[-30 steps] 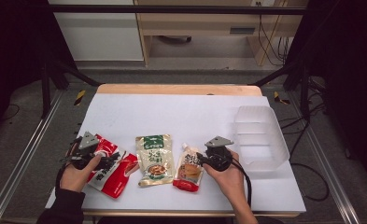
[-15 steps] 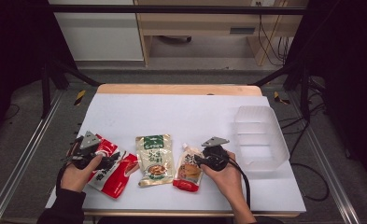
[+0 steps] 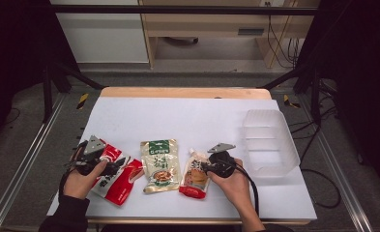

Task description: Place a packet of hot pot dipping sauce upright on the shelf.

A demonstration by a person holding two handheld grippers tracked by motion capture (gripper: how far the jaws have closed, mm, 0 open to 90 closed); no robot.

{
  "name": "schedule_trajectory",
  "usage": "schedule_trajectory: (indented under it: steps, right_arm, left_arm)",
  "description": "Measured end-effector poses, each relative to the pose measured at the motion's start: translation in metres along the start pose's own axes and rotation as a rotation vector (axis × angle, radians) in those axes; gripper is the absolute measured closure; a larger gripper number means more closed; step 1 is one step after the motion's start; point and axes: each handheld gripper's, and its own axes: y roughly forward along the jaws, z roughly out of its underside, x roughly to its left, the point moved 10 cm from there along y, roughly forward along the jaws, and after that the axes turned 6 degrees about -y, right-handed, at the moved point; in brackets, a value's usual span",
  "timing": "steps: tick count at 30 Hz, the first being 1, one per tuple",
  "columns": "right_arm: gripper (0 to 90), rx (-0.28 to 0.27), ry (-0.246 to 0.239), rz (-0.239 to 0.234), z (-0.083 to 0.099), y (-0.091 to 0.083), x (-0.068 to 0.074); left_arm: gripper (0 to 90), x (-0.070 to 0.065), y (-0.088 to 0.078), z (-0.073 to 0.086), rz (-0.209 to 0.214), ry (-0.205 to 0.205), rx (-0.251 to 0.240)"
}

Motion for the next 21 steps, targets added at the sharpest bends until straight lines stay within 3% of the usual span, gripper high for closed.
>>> schedule_trajectory:
  steps: [7, 15, 21]
  right_arm:
    - [71.6, 0.006, -0.040, 0.019, 0.002, -0.001, 0.001]
    - [86.8, -0.010, -0.066, -0.003, 0.001, -0.004, 0.003]
    - [89.8, -0.042, -0.066, -0.012, -0.005, -0.010, 0.004]
  left_arm:
    - [6.7, -0.005, 0.001, -0.001, 0.006, 0.011, 0.003]
    - [6.7, -0.010, 0.002, -0.003, 0.013, 0.024, 0.006]
    - [6.7, -0.012, 0.001, -0.005, 0.020, 0.029, 0.003]
